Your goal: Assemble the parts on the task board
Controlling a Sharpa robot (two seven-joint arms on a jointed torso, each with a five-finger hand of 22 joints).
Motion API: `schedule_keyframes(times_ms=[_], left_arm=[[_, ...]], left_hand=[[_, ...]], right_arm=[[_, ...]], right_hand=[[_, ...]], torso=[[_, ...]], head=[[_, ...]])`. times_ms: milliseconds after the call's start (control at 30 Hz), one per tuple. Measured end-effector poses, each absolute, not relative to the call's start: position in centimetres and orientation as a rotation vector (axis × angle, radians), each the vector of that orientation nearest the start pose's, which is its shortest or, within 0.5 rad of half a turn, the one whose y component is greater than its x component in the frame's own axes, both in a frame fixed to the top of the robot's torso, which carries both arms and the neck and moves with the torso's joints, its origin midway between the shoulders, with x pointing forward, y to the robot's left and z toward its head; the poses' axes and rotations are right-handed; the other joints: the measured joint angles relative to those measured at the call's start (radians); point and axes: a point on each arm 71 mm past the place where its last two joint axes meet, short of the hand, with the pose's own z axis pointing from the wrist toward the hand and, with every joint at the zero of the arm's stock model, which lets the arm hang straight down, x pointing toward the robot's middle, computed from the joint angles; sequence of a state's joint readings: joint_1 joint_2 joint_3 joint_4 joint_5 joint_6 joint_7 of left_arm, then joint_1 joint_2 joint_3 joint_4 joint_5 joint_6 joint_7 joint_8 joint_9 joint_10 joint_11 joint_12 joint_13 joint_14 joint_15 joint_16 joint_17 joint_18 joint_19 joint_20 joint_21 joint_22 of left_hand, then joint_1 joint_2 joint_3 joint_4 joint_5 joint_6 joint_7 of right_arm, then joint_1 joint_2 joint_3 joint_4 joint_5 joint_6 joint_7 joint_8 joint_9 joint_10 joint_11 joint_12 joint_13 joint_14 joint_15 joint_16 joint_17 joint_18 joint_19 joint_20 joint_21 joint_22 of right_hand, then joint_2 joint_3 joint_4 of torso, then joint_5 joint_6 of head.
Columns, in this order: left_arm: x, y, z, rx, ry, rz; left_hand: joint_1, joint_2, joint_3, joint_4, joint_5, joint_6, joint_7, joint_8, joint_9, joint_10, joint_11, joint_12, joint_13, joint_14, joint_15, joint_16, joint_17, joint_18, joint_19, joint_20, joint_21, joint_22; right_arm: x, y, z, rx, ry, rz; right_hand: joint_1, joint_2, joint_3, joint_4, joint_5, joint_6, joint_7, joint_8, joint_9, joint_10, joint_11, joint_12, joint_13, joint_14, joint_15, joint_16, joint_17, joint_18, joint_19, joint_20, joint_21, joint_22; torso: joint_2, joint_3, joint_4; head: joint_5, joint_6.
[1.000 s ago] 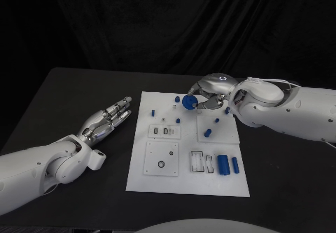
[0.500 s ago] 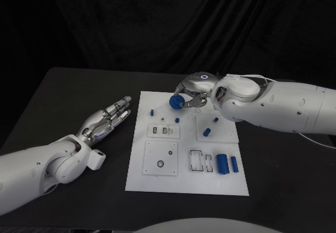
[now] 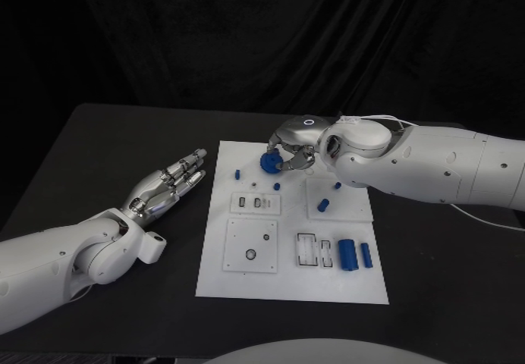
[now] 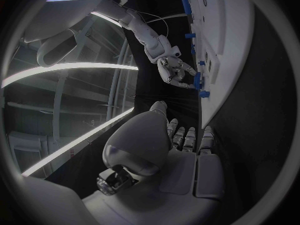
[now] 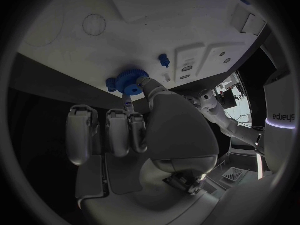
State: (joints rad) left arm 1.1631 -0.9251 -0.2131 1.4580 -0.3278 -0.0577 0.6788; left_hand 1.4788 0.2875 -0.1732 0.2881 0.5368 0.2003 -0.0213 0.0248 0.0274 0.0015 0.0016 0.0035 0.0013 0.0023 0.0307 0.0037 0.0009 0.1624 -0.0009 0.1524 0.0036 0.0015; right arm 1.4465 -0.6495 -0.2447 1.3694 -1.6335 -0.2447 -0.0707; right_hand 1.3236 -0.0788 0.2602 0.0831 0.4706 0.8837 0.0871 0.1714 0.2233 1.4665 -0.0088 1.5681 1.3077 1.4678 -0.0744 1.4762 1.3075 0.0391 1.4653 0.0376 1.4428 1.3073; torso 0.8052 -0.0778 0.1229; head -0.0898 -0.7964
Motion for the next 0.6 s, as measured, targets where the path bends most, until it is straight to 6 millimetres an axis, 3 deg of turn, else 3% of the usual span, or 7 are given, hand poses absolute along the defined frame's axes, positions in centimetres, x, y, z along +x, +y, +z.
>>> schedule_keyframes(times_ms=[133, 167, 233, 300, 400, 533, 600], left_arm=[[45.19, 25.05, -23.77, -0.655, 1.562, -1.662], [45.20, 25.04, -23.77, -0.655, 1.562, -1.663], [45.23, 25.01, -23.78, -0.657, 1.562, -1.664], [45.25, 25.00, -23.79, -0.658, 1.562, -1.665], [45.26, 25.00, -23.80, -0.661, 1.561, -1.667], [45.28, 25.02, -23.80, -0.665, 1.560, -1.668], [45.28, 25.03, -23.80, -0.666, 1.559, -1.668]], left_hand=[[0.000, 0.000, 0.000, 0.000, 0.000, 0.000, 0.000, 0.000, 0.000, 0.000, 0.000, 0.000, 0.000, 0.000, 0.000, 0.000, 0.000, 0.000, 0.000, 0.000, 0.000, 0.000], [0.000, 0.000, 0.000, 0.000, 0.000, 0.000, 0.000, 0.000, 0.000, -0.001, 0.001, 0.000, 0.000, 0.000, 0.000, 0.000, 0.000, 0.000, 0.000, 0.000, 0.000, 0.000], [0.000, 0.000, 0.000, 0.000, -0.004, 0.000, 0.000, 0.000, 0.000, -0.004, 0.004, 0.000, 0.000, 0.000, 0.000, 0.000, 0.000, 0.000, 0.000, 0.000, 0.000, 0.000], [0.000, 0.000, 0.000, 0.000, -0.004, 0.000, 0.000, 0.000, 0.000, -0.004, 0.004, 0.000, 0.000, 0.000, 0.000, 0.000, 0.000, 0.000, 0.000, 0.000, 0.000, 0.000], [0.000, 0.000, 0.000, 0.000, -0.004, 0.000, 0.000, 0.000, 0.000, -0.004, 0.004, 0.000, 0.000, 0.000, 0.000, 0.000, 0.000, 0.000, 0.000, 0.000, 0.000, 0.000], [0.000, 0.000, 0.000, 0.000, -0.004, 0.000, 0.000, 0.000, 0.000, -0.004, 0.004, 0.000, 0.000, 0.000, 0.000, 0.000, 0.000, 0.000, 0.000, 0.000, 0.000, 0.000], [0.000, 0.000, 0.000, 0.000, -0.004, 0.000, 0.000, 0.000, 0.000, -0.004, 0.004, 0.000, 0.000, 0.000, 0.000, 0.000, 0.000, 0.000, 0.000, 0.000, 0.000, 0.000]], right_arm=[[52.40, -14.41, -14.39, -0.582, 1.583, 0.483], [52.41, -14.41, -14.42, -0.583, 1.585, 0.483], [52.41, -14.39, -14.46, -0.584, 1.588, 0.482], [52.40, -14.37, -14.51, -0.586, 1.591, 0.481], [52.39, -14.30, -14.54, -0.588, 1.593, 0.482], [52.40, -14.26, -14.57, -0.590, 1.598, 0.480], [52.41, -14.27, -14.59, -0.590, 1.600, 0.478]], right_hand=[[-0.007, -0.007, 0.019, 0.002, -0.007, -0.033, 0.004, 0.007, 0.007, 0.000, 0.000, 0.000, 0.000, -0.003, 0.005, -0.013, 0.000, 0.000, 0.000, 0.000, -0.015, 0.000], [-0.007, -0.007, 0.020, 0.003, -0.007, -0.040, 0.007, -0.008, 0.109, 0.000, 0.000, 0.000, 0.000, -0.003, 0.005, -0.017, 0.000, 0.000, 0.000, 0.000, -0.017, 0.000], [-0.012, -0.012, 0.037, 0.004, -0.007, -0.063, 0.005, -0.044, 0.172, 0.000, 0.000, 0.000, 0.000, -0.003, 0.005, -0.025, 0.000, 0.000, -0.004, 0.004, -0.028, 0.000], [-0.014, -0.013, 0.046, 0.000, -0.012, -0.099, -0.001, -0.079, 0.180, 0.000, 0.000, 0.000, 0.000, -0.003, 0.005, -0.029, 0.000, 0.000, -0.005, 0.005, -0.036, 0.000], [-0.019, -0.018, 0.055, -0.006, -0.014, -0.194, -0.014, -0.109, 0.119, -0.002, -0.002, 0.000, 0.000, -0.002, 0.005, -0.036, 0.000, 0.000, -0.008, 0.003, -0.045, 0.000], [-0.021, -0.020, 0.056, -0.007, -0.046, -0.450, -0.034, -0.127, -0.016, -0.001, -0.020, -0.024, 0.000, -0.003, -0.008, -0.055, 0.000, 0.000, -0.018, -0.007, -0.063, 0.001], [-0.023, -0.022, 0.056, -0.007, -0.063, -0.544, -0.041, -0.133, -0.066, -0.002, -0.024, -0.040, 0.000, -0.003, -0.013, -0.068, 0.000, 0.001, -0.024, -0.013, -0.079, 0.001]], torso=[[0.000, 0.0002, 0.0000], [0.000, 0.0002, 0.0000], [0.000, 0.0003, 0.0000], [0.000, 0.0003, 0.0000], [0.000, 0.0004, -0.0006], [0.000, 0.0003, -0.0016], [0.000, 0.0003, -0.0017]], head=[[0.000, -0.002], [0.000, -0.003], [-0.001, -0.004], [-0.001, -0.005], [-0.001, -0.007], [0.001, -0.009], [0.001, -0.009]])
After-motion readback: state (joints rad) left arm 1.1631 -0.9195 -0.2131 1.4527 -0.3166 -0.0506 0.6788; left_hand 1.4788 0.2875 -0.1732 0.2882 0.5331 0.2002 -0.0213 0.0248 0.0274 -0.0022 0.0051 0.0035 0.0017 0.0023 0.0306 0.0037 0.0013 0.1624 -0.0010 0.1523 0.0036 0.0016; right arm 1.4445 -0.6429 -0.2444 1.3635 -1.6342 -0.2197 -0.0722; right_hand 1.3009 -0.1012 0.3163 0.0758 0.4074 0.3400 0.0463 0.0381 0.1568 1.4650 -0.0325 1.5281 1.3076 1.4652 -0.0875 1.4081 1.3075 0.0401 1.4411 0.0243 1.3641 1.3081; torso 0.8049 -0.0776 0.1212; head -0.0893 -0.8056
